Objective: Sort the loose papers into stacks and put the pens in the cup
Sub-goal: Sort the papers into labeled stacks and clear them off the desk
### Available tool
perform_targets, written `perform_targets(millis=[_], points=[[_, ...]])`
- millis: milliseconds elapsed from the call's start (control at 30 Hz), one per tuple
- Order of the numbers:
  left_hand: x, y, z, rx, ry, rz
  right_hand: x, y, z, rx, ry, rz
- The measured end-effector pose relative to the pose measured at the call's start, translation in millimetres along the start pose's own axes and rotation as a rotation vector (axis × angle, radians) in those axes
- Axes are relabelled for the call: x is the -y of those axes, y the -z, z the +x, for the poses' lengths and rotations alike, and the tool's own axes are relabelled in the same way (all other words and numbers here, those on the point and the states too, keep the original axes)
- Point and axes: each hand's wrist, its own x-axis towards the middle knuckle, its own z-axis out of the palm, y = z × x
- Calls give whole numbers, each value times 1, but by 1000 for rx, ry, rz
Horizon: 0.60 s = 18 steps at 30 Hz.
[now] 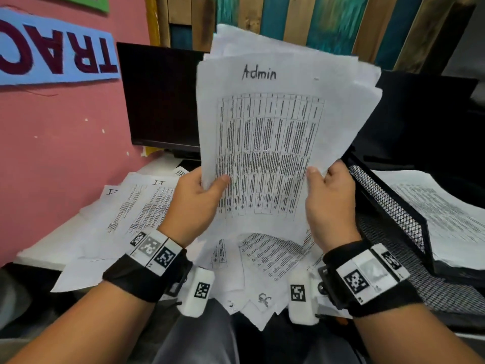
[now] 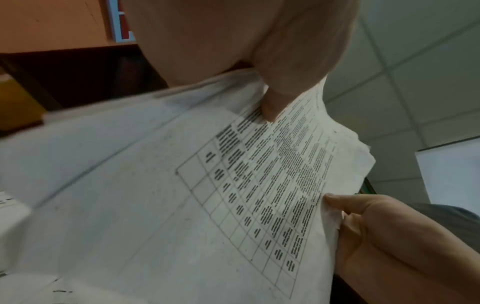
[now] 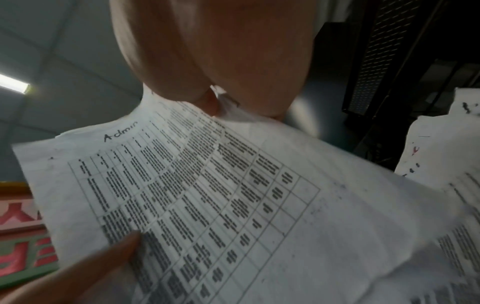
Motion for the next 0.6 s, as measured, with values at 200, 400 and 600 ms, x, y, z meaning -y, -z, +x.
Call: perform_targets(millis=[200,400,600], points=[[4,4,-2,42,116,-139,-17,-4,-15,59,-131,148],[9,-3,3,69,204,-255,-38,-11,-19,114,-332,103],[41,-8,3,92,336,140,-60,-10,-23,117,-576,-9]])
